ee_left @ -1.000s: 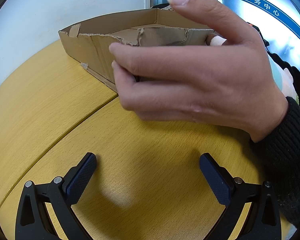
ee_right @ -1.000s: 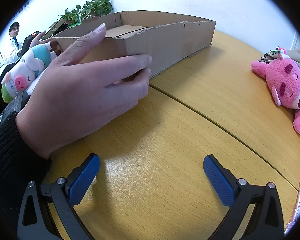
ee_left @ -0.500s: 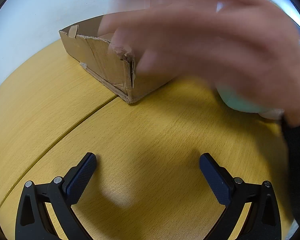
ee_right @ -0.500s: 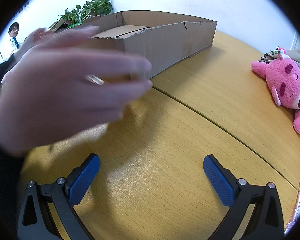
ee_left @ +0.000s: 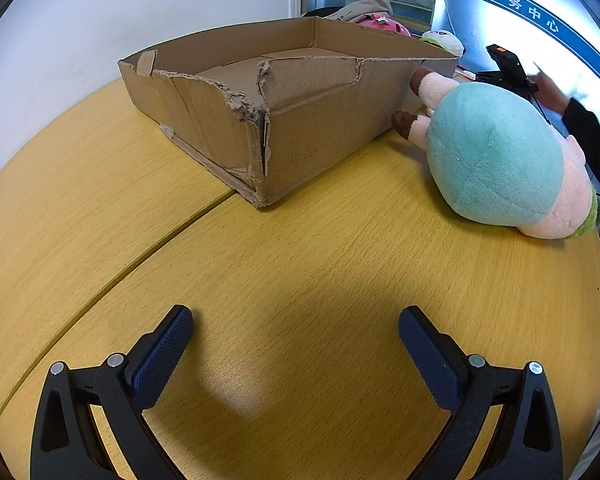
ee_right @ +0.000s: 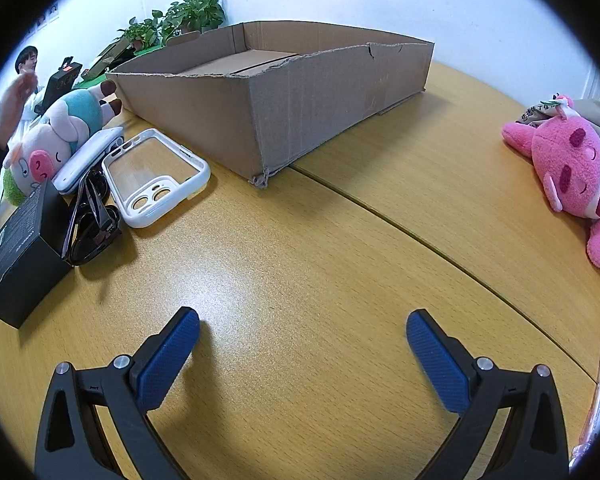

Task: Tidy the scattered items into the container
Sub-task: 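Move the right gripper to the teal-and-pink plush pig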

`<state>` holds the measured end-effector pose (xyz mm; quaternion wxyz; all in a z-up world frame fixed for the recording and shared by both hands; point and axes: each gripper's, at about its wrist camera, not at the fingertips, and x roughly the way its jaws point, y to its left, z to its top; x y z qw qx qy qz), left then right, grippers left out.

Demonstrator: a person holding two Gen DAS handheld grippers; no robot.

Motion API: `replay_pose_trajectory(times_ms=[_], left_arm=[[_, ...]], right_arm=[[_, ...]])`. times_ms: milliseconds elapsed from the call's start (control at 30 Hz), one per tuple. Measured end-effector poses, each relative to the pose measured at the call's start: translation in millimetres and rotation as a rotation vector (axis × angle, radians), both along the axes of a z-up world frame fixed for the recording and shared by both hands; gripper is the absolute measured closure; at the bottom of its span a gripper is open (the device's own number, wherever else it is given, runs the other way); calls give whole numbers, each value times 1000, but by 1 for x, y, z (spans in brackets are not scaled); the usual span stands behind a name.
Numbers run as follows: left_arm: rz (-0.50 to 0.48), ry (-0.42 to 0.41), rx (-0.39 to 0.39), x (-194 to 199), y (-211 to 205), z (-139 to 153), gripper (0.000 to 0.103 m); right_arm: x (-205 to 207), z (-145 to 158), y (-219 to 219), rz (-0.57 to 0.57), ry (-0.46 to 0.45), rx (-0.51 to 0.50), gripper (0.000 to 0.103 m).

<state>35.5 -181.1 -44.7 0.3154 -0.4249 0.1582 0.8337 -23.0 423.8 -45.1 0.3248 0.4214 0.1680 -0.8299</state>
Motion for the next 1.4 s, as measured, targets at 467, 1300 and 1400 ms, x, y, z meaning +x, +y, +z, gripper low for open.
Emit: replay_pose_trajectory(times_ms=[467, 1300, 1400], left_arm=[[109, 6, -3, 48, 36, -1, 0], [551, 178, 272, 118, 117, 83, 0], [533, 177, 323, 117, 136, 96, 0]], right_arm=[[64, -3, -38, -151, 2, 0, 0], [165, 68, -100, -333, 104, -164, 1], [171, 94, -128, -263, 149, -215, 1]])
